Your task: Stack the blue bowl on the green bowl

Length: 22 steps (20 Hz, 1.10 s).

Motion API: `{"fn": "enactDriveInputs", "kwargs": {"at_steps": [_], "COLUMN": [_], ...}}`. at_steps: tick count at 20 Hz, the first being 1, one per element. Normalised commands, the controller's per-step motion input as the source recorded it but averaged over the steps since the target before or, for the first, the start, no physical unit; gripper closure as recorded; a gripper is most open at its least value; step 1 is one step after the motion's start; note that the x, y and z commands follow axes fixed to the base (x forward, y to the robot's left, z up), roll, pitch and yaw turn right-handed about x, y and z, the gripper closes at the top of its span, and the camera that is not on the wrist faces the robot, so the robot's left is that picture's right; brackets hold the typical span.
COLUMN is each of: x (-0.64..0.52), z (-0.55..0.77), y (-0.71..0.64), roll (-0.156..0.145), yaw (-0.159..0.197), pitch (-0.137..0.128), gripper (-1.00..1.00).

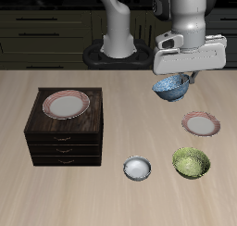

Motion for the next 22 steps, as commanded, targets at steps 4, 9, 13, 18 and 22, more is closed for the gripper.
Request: {"fn": "enactDriveInputs", "kwargs": {"at_steps": [4,9,13,18,22], "x": [0.25,0.29,0.33,0.10,0.04], "z": [0.18,0.11,-0.02,0.04,0.04], "y": [0.10,0.05,0.20,0.15,0.10], "roll": [-0.035,-0.039,-0.016,0.000,-0.008], "yaw": [0.012,-0.021,-0.003,-0.001,0.013], "pitch": [-0.020,0.006,0.019,-0.002,-0.015], "gripper": [1.00,1.00,1.00,1.00,1.00]}}
